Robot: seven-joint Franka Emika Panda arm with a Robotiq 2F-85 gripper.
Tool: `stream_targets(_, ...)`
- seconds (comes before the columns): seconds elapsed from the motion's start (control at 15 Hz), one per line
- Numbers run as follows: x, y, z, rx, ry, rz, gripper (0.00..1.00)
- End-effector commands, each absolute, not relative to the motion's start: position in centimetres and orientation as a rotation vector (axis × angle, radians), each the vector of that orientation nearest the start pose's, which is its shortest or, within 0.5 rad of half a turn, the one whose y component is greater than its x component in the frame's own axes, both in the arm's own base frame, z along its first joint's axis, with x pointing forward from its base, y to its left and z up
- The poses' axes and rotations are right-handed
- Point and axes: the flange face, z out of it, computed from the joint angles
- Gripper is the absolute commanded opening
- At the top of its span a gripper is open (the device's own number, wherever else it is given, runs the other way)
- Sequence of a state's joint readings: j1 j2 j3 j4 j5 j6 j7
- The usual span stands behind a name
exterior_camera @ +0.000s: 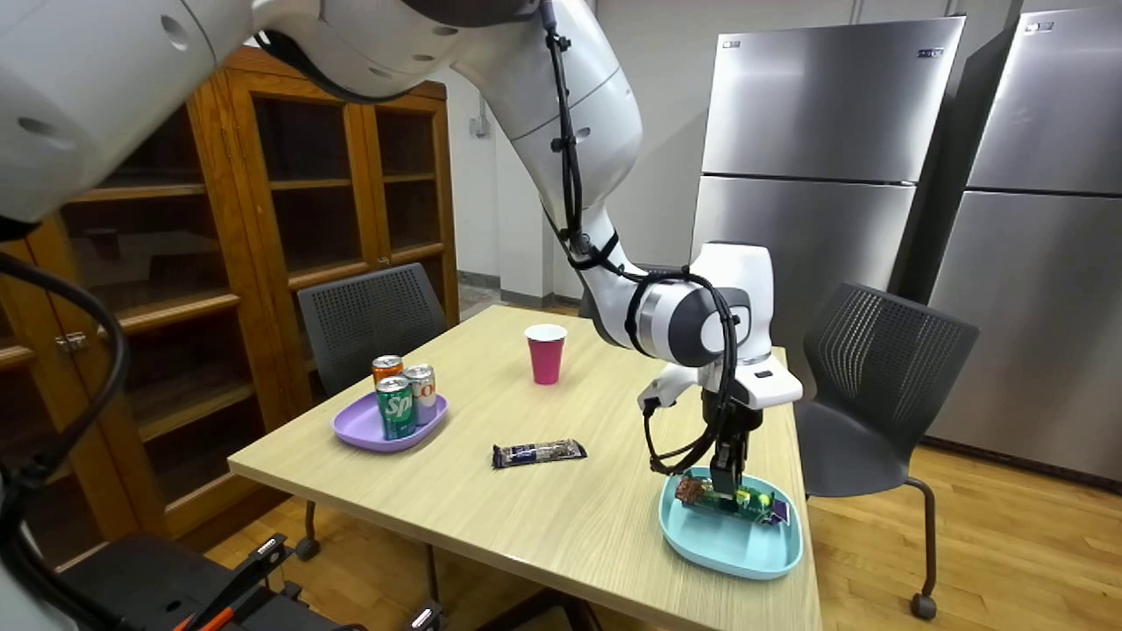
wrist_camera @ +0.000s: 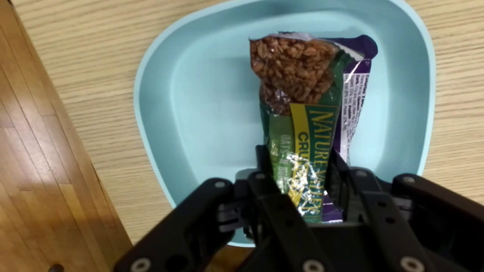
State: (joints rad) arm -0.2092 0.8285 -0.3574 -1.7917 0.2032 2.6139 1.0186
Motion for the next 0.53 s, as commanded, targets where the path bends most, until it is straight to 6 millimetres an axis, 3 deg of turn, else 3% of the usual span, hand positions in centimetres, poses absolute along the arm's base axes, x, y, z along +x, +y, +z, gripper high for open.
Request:
stream_targets(0.0, 56.18, -34.60, 11.49, -2.207, 2.396, -0.102, 0.12)
stream_targets(0.2, 56.29, -34.60, 11.28, -2.213, 2.395, -0.095, 0.12)
stream_targets(0.27, 56.32, -34.50, 11.27, -2.225, 2.390, -0.086, 0.62)
stream_targets(0.47, 56.38, -34.28, 11.51, -2.237, 2.385, -0.086, 0.77)
